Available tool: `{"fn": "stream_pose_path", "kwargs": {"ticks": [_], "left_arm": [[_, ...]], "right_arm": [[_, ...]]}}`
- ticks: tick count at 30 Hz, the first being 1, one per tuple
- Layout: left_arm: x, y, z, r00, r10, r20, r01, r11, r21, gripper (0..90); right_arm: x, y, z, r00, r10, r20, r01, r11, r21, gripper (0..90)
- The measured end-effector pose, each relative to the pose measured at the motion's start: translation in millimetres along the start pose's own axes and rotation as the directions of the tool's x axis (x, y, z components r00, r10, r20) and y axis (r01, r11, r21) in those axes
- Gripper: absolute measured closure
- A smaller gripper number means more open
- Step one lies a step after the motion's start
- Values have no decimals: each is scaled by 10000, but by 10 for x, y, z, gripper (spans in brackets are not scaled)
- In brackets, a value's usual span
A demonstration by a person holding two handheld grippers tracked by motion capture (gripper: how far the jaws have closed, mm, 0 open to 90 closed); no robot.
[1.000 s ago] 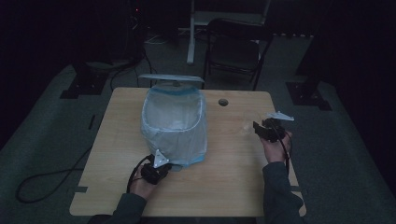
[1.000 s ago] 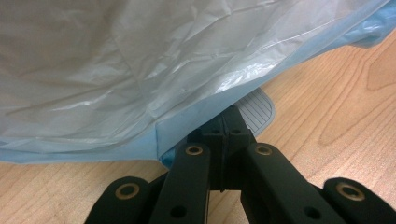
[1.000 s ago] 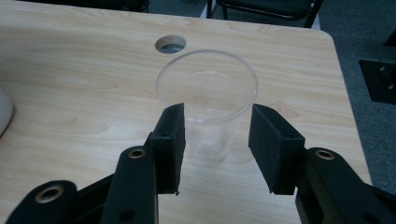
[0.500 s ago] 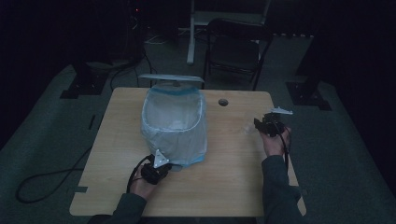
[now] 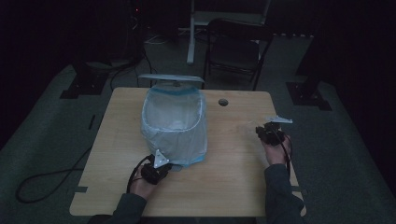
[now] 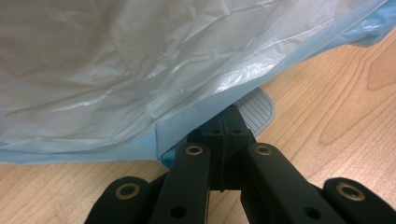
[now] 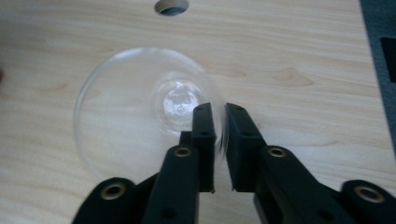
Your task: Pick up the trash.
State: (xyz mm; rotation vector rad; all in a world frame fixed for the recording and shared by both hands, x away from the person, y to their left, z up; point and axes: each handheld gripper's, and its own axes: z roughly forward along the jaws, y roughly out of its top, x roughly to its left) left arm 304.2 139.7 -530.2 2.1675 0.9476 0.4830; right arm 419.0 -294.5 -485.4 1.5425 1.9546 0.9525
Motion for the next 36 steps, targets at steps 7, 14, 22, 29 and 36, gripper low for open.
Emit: {"fn": "stream_pose_path", "kwargs": {"ticks": [7,14,22,29,36], "left_arm": [[-1,0,0,10000,15,-11,-15,10000,7,900],[-2,0,0,10000,1,-12,-1,10000,-5,900],[-1,-1,1,10000,2,-4,-3,10000,-17,900],[1,-3,1,10000,-18,18,18,10000,-25,900],[1,-3,1,10000,-14,19,14,10000,-25,900]], "right_arm": [[59,-63,9,9987,-499,-138,501,9986,164,867],[89,-50,-44,9981,-617,-90,617,9981,-34,869],[116,-30,-123,9975,-659,-246,655,9977,-164,869],[160,-1,-182,9956,-795,-496,784,9966,-242,869],[228,23,-241,9925,-1067,-594,1051,9940,-304,870]]}}
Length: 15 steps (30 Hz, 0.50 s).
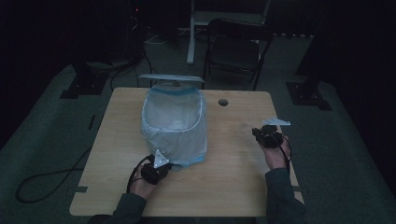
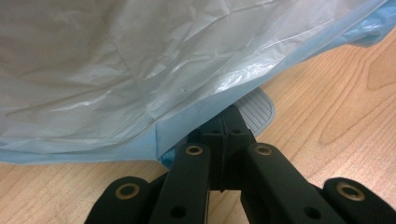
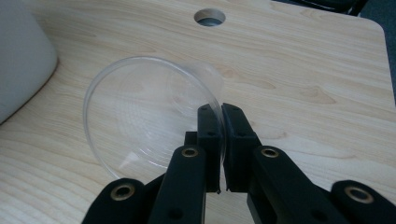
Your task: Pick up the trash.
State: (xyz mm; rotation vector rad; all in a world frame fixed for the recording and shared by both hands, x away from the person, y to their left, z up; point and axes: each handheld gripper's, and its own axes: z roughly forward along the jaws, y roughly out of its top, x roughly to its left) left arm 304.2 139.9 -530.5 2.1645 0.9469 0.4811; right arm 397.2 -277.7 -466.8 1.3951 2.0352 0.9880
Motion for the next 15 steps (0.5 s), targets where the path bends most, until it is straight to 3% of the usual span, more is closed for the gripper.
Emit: {"fn": "stream_pose_path", "kwargs": {"ticks": [15], "left_arm": [[-1,-1,0,10000,21,-17,-21,10000,-10,900]], "right_arm": [[170,120,-89,9978,-643,-151,640,9978,-166,869]]}}
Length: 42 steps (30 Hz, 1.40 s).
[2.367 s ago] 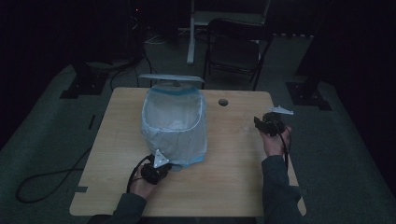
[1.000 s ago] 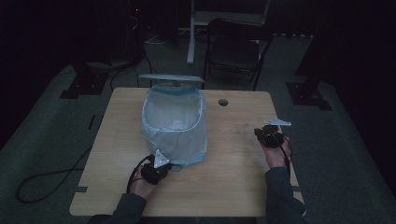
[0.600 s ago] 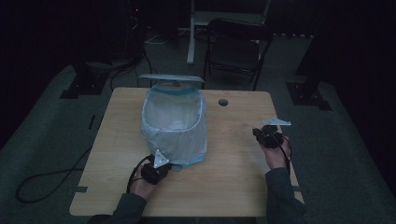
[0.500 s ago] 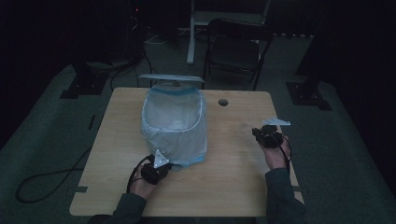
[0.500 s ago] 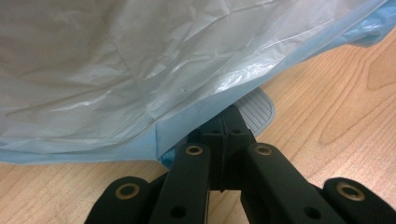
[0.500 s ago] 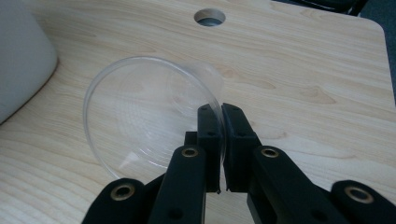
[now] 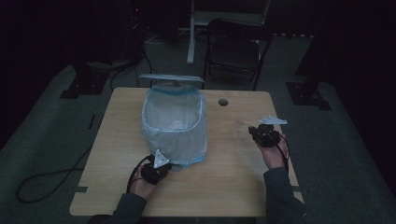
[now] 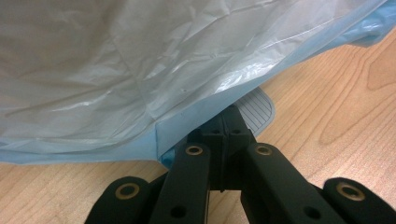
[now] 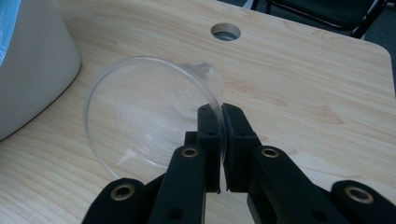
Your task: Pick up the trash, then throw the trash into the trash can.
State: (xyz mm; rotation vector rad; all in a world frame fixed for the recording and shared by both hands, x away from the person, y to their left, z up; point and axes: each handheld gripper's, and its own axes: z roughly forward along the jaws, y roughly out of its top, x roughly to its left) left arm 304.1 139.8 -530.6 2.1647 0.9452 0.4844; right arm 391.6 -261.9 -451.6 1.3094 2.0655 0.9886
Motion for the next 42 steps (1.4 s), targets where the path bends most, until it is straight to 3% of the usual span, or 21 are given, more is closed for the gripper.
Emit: {"fn": "stream_pose_path", "kwargs": {"ticks": [14,35,42], "left_arm": [[0,-1,0,10000,-8,0,8,10000,-5,900],[-6,1,-1,10000,17,-32,-17,10000,15,900],[-10,0,2,10000,-44,-32,44,10000,-35,900]], "right_arm": [[29,0,-31,9999,-124,-60,124,9999,5,869],[269,278,-349,9937,-1049,-405,1015,9916,-796,870],[307,345,-441,9920,-1144,-534,1087,9890,-1002,870]]}}
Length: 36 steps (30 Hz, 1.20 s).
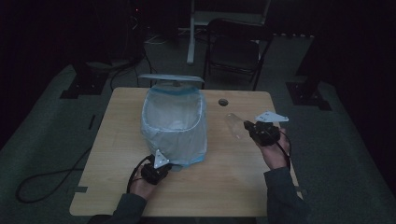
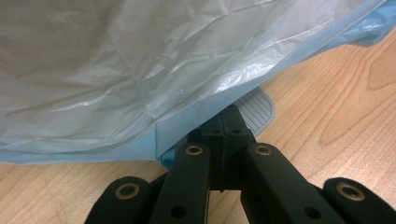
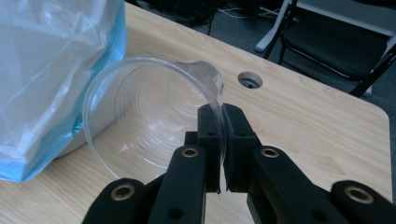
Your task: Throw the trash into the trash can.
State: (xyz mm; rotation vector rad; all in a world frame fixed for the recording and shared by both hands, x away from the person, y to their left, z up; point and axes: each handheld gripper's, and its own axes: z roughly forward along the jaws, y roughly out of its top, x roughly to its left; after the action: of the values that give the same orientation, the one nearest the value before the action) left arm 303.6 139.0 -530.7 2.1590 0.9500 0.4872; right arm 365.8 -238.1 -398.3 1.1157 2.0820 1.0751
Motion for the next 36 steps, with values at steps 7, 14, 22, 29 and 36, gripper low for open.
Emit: {"fn": "stream_pose_path", "kwargs": {"ticks": [7,14,22,29,36], "left_arm": [[1,1,-2,10000,37,-6,-37,10000,34,900],[1,0,-2,10000,37,-7,-37,10000,37,900],[-2,0,-2,10000,67,-28,-67,10000,32,900],[-3,1,-5,10000,83,-22,-82,9999,63,900],[-2,-2,-2,10000,72,-15,-72,10000,26,900]], "right_arm": [[18,58,-53,9999,-125,-67,124,9998,-166,870],[26,105,-85,9997,-192,-125,189,9995,-260,870],[37,162,-126,9995,-246,-181,239,9989,-393,870],[32,204,-159,9993,-297,-233,285,9984,-495,871],[45,250,-191,9990,-336,-303,318,9978,-580,871]]}}
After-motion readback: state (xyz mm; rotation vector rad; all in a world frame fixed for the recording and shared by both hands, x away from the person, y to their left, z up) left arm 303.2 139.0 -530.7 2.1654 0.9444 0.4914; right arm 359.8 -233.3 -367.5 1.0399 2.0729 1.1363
